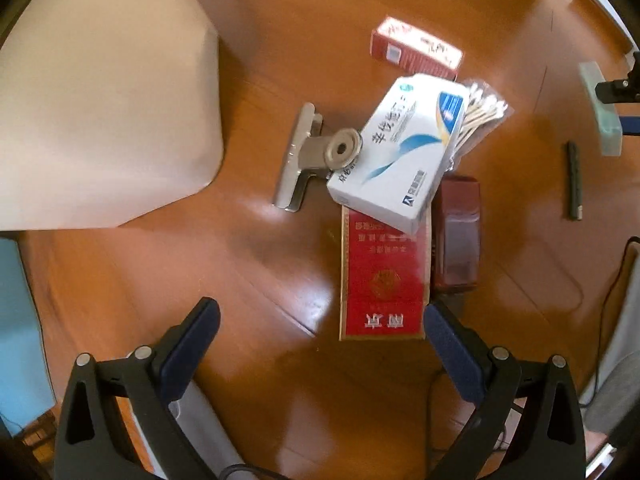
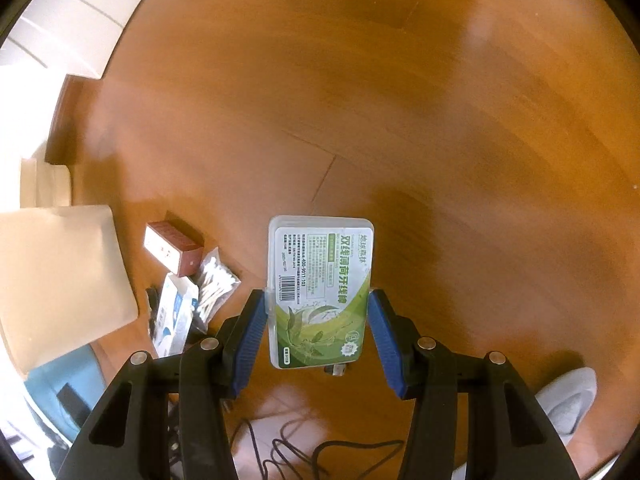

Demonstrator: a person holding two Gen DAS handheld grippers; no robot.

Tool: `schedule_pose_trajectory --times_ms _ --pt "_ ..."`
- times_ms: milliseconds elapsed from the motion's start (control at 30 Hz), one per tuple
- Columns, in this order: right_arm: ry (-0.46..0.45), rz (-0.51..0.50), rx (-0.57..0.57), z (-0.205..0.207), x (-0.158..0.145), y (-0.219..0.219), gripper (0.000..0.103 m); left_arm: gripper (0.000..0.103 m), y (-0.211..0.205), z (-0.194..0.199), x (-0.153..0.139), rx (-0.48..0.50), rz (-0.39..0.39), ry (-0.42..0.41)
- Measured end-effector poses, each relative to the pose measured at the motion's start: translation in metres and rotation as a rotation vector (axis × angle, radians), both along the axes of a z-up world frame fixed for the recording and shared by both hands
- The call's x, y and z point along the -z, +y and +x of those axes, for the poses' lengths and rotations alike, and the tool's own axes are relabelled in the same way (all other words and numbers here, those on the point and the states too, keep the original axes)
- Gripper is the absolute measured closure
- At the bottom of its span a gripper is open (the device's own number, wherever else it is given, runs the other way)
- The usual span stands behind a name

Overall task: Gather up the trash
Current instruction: 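Grasp the red cigarette pack with the left gripper while the right holds the green box, then move both grippers over the beige bin and release both boxes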

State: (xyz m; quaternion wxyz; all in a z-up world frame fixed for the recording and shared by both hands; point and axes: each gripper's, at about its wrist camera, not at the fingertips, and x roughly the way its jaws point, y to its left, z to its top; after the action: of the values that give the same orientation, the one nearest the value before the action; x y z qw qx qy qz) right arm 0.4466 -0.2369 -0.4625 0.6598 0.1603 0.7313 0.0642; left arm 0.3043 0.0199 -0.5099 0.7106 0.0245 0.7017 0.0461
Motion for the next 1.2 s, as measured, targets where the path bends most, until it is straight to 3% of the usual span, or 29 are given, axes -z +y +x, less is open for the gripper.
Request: schedule_pose_trajectory --times_ms 133,267,400,500,567,600,700,800,967,1100,1200 --pt "0.011 0.020 -0.017 -0.004 0.016 0.009 0.049 0.000 -0.004 0.002 0.015 -0.012 -0.030 0.010" --pt "0.014 0.037 -0.008 -0.005 0.025 0.012 0.049 0.000 -0.008 0.007 0.030 -0.026 -0.012 0.028" --pt "-0.010 0.046 0.003 -0.002 0.021 0.009 0.049 0.001 -0.007 0.009 0.047 -0.043 -0.026 0.049" --pt "-0.015 0.044 0.012 -0.002 0.021 0.006 0.049 0.016 -0.007 0.006 0.047 -0.078 -0.099 0.025" --pt "-0.014 0.038 0.015 -0.003 0.022 0.005 0.049 0.043 -0.018 0.003 0.038 -0.058 -0.099 0.006" --pt "-0.013 0.036 0.014 -0.003 0.023 0.006 0.049 0.048 -0.021 0.004 0.035 -0.036 -0.100 0.007" --pt "-0.017 0.024 0.007 -0.005 0.020 0.009 0.049 0.048 -0.021 0.000 0.034 -0.053 -0.184 0.025" --pt "-0.028 0.020 -0.007 -0.004 0.012 0.017 0.049 0.049 -0.016 -0.006 0.023 -0.089 -0.213 0.005" --pt "-0.053 0.002 -0.055 0.000 -0.018 0.032 0.049 0.049 -0.008 -0.025 -0.049 -0.164 -0.238 -0.119" --pt "-0.101 -0.019 -0.097 0.004 -0.063 0.047 0.049 0.049 0.000 -0.033 -0.140 -0.223 -0.272 -0.301" --pt "-0.154 -0.017 -0.107 0.003 -0.109 0.058 0.049 0.049 0.017 -0.030 -0.220 -0.228 -0.256 -0.480"
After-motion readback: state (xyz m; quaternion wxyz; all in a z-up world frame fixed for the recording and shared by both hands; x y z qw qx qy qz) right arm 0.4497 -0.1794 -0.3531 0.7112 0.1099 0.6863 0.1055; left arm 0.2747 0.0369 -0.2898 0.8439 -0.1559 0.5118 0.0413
